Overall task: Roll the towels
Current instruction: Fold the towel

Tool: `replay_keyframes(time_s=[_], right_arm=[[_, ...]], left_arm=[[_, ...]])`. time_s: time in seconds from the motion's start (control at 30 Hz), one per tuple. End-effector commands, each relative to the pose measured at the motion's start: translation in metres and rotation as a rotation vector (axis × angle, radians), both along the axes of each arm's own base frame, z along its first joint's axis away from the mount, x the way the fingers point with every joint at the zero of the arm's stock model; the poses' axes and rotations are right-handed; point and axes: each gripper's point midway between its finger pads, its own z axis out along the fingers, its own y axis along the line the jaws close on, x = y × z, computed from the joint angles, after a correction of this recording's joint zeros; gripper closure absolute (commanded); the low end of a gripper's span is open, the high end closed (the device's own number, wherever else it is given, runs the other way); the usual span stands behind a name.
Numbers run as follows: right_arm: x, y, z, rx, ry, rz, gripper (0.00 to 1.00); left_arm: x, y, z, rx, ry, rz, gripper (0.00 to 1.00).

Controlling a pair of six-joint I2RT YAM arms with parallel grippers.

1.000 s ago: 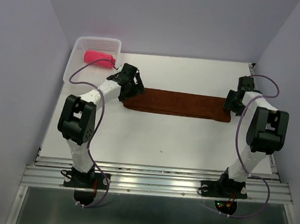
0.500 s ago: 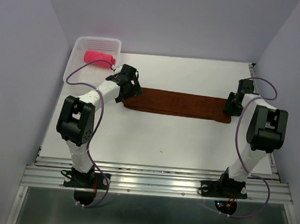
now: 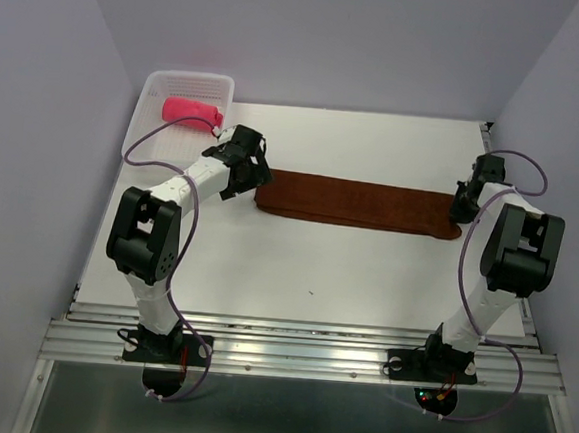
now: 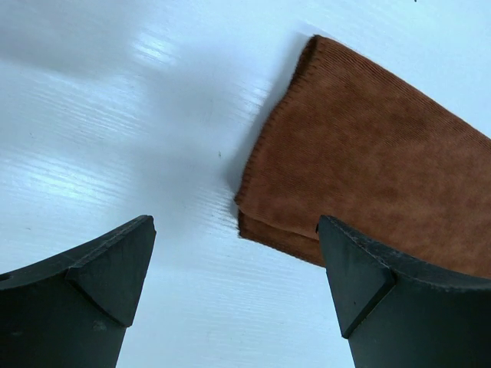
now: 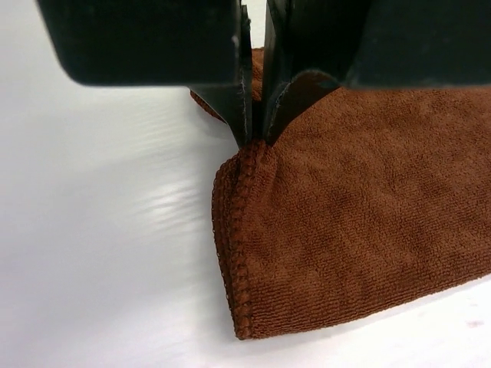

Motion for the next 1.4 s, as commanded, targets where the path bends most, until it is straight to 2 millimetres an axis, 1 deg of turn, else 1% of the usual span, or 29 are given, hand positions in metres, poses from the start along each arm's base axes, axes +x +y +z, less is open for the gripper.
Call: replay_keyframes(time_s=[0.0, 0.03, 0.17, 0.2, 0.23, 0.3, 0.33, 0.37, 0.4, 0.47, 0.5, 0.6, 0.63, 0.7, 0.73, 0.77, 0.83, 0.87, 0.9, 1.0, 1.07, 1.1, 1.13, 1.17, 1.23, 1.27, 1.3, 1.33, 1.37], right_arm=[[0.007, -0.042, 0.045, -0.160, -0.041, 0.023, 0.99], [0.013, -0.046, 0.056, -0.180, -0.060, 0.029, 0.99], [0.020, -0.050, 0.072, -0.205, -0.060, 0.051, 0.99], [0.022, -0.050, 0.074, -0.206, -0.063, 0.059, 0.99], [0.024, -0.050, 0.077, -0.206, -0.064, 0.072, 0.99], [0.029, -0.046, 0.085, -0.184, -0.081, 0.089, 0.99], [0.031, -0.043, 0.090, -0.174, -0.095, 0.099, 0.99], [0.032, -0.040, 0.093, -0.163, -0.106, 0.108, 0.99], [0.032, -0.035, 0.098, -0.142, -0.124, 0.119, 0.99], [0.031, -0.033, 0.101, -0.136, -0.131, 0.124, 0.99], [0.032, -0.029, 0.104, -0.142, -0.135, 0.130, 0.99], [0.035, -0.011, 0.112, -0.139, -0.144, 0.156, 0.99], [0.037, 0.003, 0.116, -0.133, -0.144, 0.185, 0.99], [0.040, 0.018, 0.121, -0.141, -0.153, 0.207, 0.99], [0.042, 0.027, 0.125, -0.140, -0.160, 0.219, 0.99], [0.043, 0.046, 0.127, -0.136, -0.160, 0.258, 0.99], [0.045, 0.066, 0.130, -0.126, -0.168, 0.282, 0.99], [0.047, 0.086, 0.133, -0.114, -0.173, 0.320, 0.99], [0.048, 0.095, 0.135, -0.100, -0.180, 0.334, 0.99], [0.050, 0.136, 0.146, -0.018, -0.210, 0.380, 0.99], [0.050, 0.154, 0.150, 0.004, -0.222, 0.393, 0.99], [0.049, 0.179, 0.154, 0.055, -0.234, 0.451, 0.99], [0.049, 0.189, 0.154, 0.080, -0.237, 0.461, 0.99], [0.048, 0.211, 0.158, 0.109, -0.247, 0.508, 0.99], [0.046, 0.233, 0.158, 0.131, -0.246, 0.544, 0.99], [0.045, 0.254, 0.159, 0.144, -0.245, 0.588, 0.99], [0.045, 0.255, 0.154, 0.150, -0.231, 0.593, 0.99], [0.043, 0.274, 0.157, 0.166, -0.237, 0.619, 0.99], [0.044, 0.283, 0.152, 0.176, -0.227, 0.630, 0.99]], left_arm=[[0.006, -0.002, 0.010, -0.024, -0.031, -0.002, 0.01], [0.008, -0.005, 0.009, -0.031, -0.030, -0.010, 0.01], [0.016, -0.016, -0.001, -0.050, -0.022, -0.044, 0.02], [0.018, -0.018, -0.003, -0.058, -0.021, -0.052, 0.03], [0.022, -0.021, -0.002, -0.063, -0.026, -0.061, 0.08], [0.025, -0.025, -0.014, -0.062, -0.007, -0.076, 0.14], [0.027, -0.029, -0.015, -0.072, -0.003, -0.085, 0.19], [0.029, -0.031, -0.022, -0.076, 0.004, -0.091, 0.24], [0.029, -0.036, -0.025, -0.093, 0.008, -0.110, 0.31], [0.031, -0.043, -0.031, -0.113, 0.009, -0.133, 0.37], [0.031, -0.047, -0.032, -0.126, 0.012, -0.146, 0.38], [0.029, -0.054, -0.040, -0.151, 0.027, -0.171, 0.46], [0.028, -0.055, -0.042, -0.156, 0.032, -0.172, 0.53], [0.028, -0.056, -0.047, -0.161, 0.038, -0.170, 0.62], [0.027, -0.057, -0.049, -0.164, 0.042, -0.174, 0.63], [0.026, -0.057, -0.050, -0.167, 0.042, -0.177, 0.63], [0.024, -0.058, -0.054, -0.169, 0.049, -0.180, 0.63], [0.025, -0.058, -0.054, -0.169, 0.047, -0.180, 0.63], [0.024, -0.058, -0.055, -0.171, 0.047, -0.181, 0.65], [0.023, -0.058, -0.056, -0.171, 0.044, -0.184, 0.65], [0.023, -0.059, -0.056, -0.174, 0.040, -0.186, 0.65], [0.023, -0.058, -0.056, -0.175, 0.041, -0.187, 0.66], [0.023, -0.059, -0.056, -0.177, 0.040, -0.191, 0.66], [0.024, -0.059, -0.057, -0.178, 0.039, -0.189, 0.66], [0.023, -0.060, -0.056, -0.181, 0.037, -0.195, 0.66], [0.021, -0.060, -0.058, -0.179, 0.041, -0.196, 0.66], [0.022, -0.059, -0.058, -0.180, 0.040, -0.194, 0.66], [0.021, -0.059, -0.058, -0.180, 0.040, -0.194, 0.66], [0.022, -0.059, -0.058, -0.181, 0.035, -0.195, 0.66]])
